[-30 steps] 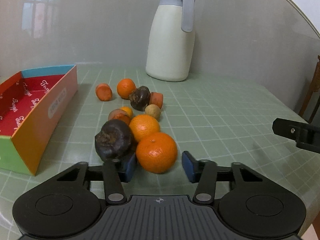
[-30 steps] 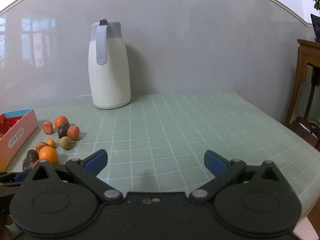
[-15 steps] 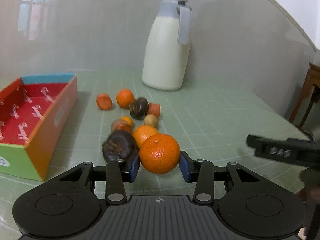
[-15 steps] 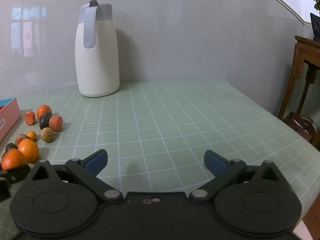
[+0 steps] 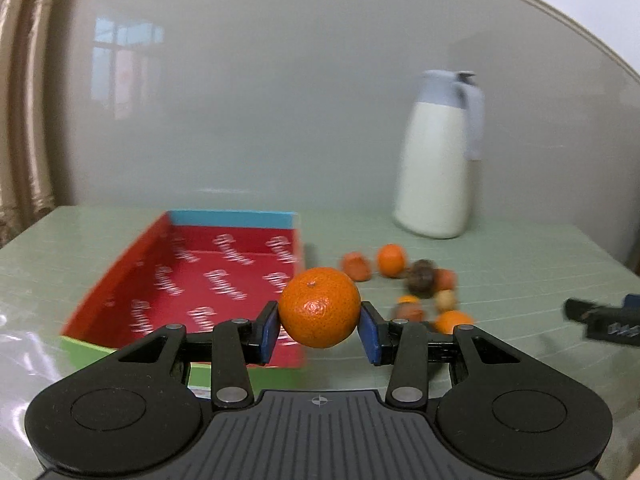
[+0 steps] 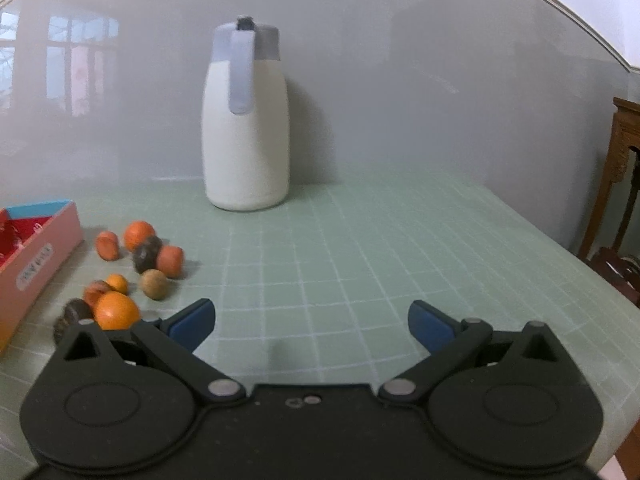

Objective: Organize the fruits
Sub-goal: 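Carry the orange with the left gripper into the red box and open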

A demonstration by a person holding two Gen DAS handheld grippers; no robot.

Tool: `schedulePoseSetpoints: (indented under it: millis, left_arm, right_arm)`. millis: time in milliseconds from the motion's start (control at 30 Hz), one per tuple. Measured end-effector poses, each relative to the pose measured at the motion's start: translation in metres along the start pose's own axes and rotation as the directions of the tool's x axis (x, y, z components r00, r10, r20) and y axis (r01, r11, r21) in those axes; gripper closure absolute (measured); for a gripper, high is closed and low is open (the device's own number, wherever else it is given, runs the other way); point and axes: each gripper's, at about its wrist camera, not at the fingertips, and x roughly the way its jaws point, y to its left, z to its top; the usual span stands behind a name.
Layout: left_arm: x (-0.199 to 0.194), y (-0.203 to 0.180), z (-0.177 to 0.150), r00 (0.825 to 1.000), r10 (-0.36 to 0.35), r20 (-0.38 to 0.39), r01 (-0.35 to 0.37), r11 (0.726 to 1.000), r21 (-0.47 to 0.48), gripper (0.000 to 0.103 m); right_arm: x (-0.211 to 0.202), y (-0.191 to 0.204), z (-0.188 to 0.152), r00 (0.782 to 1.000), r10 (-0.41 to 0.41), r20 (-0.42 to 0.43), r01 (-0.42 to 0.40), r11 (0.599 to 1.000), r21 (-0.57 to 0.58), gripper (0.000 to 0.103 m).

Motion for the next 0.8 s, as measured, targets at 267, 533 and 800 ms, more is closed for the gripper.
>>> schedulePoseSetpoints:
  millis: [267, 533, 800]
  left_arm:
    - [0.019, 0.048, 0.002, 0.996, 0.09, -0.024, -0.091, 0.996, -0.023, 0.061]
    - [0.025, 0.078, -0.003, 0.991, 0.127, -0.049, -0.132, 0.985, -0.111, 0.058]
    - [0.005, 0.073, 0.001, 0.992, 0.125, 0.004, -0.124, 0.988, -0.095, 0.036]
  right_arm:
    - [-0.001, 0.033, 0.007, 0.998, 0.064, 0.01, -0.064, 0.998, -0.025, 0.0]
    - [0.001, 0.057, 0.007, 0.995, 0.098, 0.005, -0.098, 0.993, -0.065, 0.0]
    - [-0.006, 0.07, 0.004, 0.99, 0.14, 0.007, -0.139, 0.985, -0.105, 0.0]
